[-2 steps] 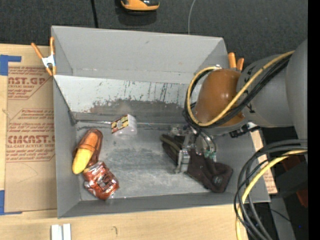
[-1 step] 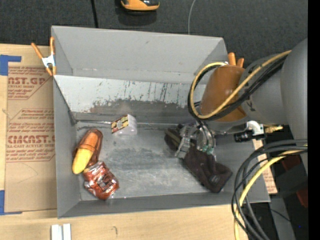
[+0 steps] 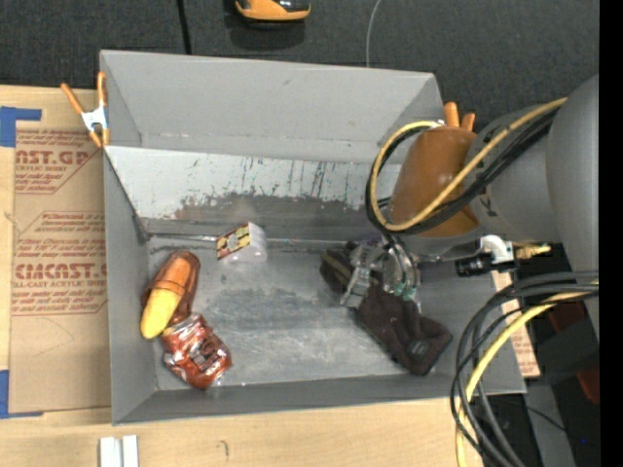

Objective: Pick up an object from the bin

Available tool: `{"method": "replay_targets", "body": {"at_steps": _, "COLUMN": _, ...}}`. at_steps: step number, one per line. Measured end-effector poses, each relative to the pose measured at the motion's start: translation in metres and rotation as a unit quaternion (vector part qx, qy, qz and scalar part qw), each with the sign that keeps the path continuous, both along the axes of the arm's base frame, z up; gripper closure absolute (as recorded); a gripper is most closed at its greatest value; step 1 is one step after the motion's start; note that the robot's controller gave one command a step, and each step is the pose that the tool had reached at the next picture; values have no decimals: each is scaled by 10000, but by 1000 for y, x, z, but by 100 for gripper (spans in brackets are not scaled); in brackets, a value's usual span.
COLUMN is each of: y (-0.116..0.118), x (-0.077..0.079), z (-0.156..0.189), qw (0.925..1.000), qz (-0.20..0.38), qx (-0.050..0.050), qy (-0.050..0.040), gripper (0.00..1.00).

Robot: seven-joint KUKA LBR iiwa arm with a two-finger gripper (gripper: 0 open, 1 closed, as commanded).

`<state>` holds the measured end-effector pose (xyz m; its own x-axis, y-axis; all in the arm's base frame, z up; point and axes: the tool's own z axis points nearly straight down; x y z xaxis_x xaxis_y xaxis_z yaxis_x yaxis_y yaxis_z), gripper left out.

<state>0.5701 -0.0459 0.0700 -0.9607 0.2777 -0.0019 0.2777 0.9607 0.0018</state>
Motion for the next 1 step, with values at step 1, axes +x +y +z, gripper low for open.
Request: {"method": "replay_targets", "body": {"at_steps": 1, "y": 3, "x": -23, "z": 198, "qw": 9995, "qz": 316, "qx": -5, "qy": -3, "gripper": 100}}
